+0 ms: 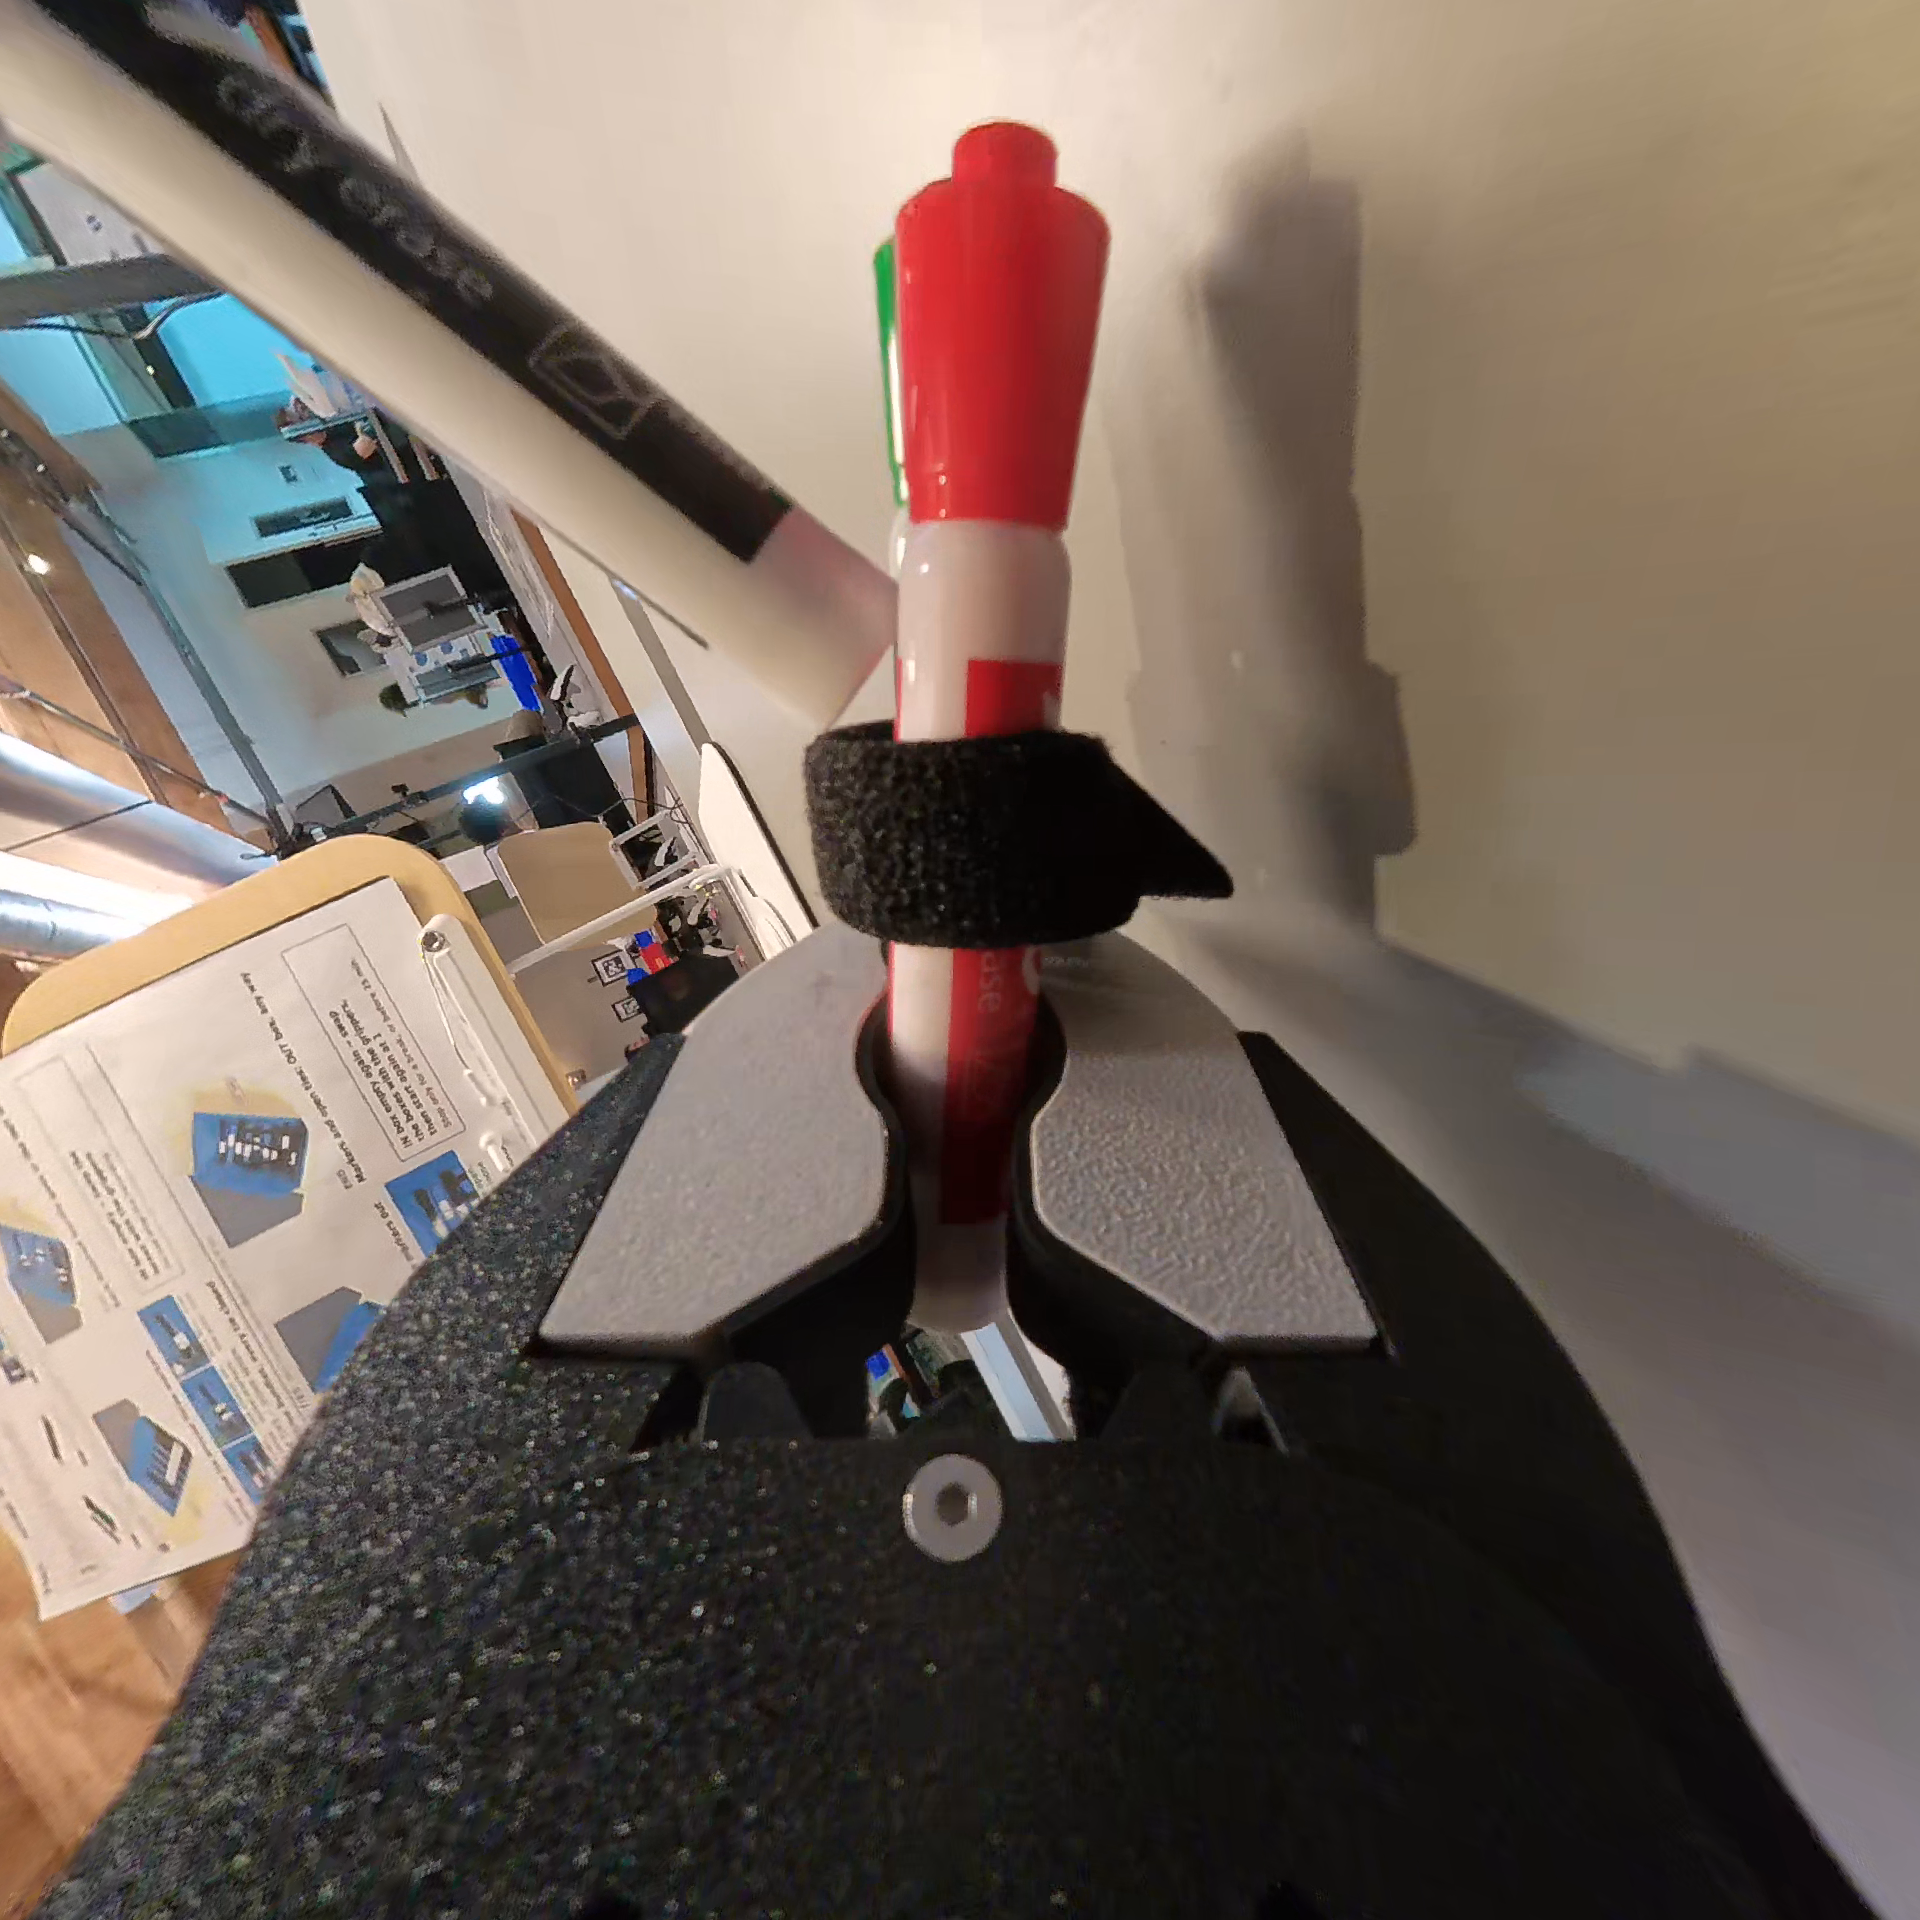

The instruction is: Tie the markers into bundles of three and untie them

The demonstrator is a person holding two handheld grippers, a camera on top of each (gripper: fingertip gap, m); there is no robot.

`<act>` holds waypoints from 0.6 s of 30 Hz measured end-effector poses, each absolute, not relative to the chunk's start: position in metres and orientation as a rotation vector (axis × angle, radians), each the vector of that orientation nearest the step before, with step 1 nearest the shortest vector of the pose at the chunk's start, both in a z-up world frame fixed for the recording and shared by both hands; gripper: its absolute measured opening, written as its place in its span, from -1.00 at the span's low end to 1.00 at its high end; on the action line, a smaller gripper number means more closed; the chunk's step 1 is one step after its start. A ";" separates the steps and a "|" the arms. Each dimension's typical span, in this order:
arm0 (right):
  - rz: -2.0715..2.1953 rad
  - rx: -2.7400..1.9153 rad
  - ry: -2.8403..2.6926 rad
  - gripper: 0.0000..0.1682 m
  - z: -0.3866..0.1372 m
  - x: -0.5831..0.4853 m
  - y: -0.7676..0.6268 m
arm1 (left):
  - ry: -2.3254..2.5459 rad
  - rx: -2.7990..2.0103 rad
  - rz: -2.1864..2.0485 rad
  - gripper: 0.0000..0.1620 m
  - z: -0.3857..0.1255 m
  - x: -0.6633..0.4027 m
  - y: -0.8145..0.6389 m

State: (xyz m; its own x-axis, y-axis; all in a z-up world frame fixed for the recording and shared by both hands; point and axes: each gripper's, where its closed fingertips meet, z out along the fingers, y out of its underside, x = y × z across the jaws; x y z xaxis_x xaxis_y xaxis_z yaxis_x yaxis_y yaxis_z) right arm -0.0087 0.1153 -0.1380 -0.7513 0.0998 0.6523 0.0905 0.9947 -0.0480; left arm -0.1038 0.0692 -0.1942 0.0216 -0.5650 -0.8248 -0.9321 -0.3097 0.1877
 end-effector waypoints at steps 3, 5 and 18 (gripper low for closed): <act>-0.012 -0.106 -2.422 -0.80 -0.140 -0.008 0.110 | 1.577 -1.896 1.210 -0.81 -0.195 -0.101 0.065; -0.012 -0.103 -2.424 -0.80 -0.141 -0.007 0.108 | 1.605 -1.895 1.205 -0.81 -0.196 -0.098 0.063; 0.205 -0.308 -2.286 -0.80 -0.140 -0.002 0.092 | 1.585 -1.973 1.184 -0.81 -0.194 -0.095 0.058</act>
State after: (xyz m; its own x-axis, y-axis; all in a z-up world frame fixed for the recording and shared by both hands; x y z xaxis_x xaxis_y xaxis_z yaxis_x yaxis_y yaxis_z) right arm -0.0017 0.0922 -0.1397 -0.6486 0.2852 0.7057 0.1551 0.9572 -0.2443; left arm -0.0946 0.0584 -0.1939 0.0274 -0.6327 -0.7739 -0.9215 -0.3161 0.2258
